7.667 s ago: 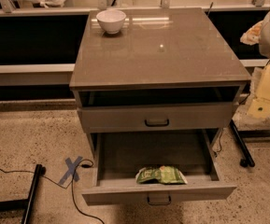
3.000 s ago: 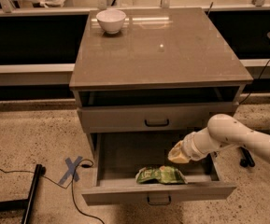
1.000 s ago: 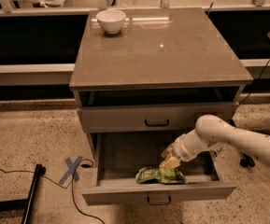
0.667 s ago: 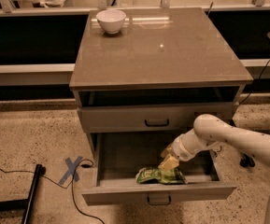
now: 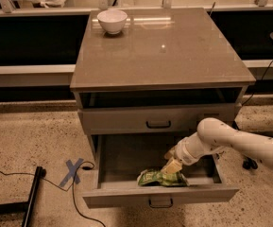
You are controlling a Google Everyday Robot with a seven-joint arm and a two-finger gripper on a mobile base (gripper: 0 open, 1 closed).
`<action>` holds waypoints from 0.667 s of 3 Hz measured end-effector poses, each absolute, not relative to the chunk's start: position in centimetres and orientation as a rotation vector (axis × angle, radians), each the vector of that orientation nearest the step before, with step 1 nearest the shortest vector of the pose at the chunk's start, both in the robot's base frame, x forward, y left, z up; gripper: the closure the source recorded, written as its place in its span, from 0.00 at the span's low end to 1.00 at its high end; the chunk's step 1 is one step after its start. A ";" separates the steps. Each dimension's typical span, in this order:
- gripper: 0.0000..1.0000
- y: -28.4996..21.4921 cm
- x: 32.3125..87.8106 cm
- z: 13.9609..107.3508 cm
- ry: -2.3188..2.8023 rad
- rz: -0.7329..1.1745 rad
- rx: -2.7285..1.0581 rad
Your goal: Pick green jalapeno chip bag from middle drawer and place on counter
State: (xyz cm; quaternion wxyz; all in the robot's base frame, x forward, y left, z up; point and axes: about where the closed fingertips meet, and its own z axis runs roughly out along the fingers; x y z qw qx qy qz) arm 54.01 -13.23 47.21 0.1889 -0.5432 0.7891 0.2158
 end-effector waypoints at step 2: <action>0.37 -12.5 52.5 47.8 2.222 0.565 -1.531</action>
Offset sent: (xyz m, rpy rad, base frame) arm -0.0219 0.0137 0.0080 -0.0295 -0.0223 0.0090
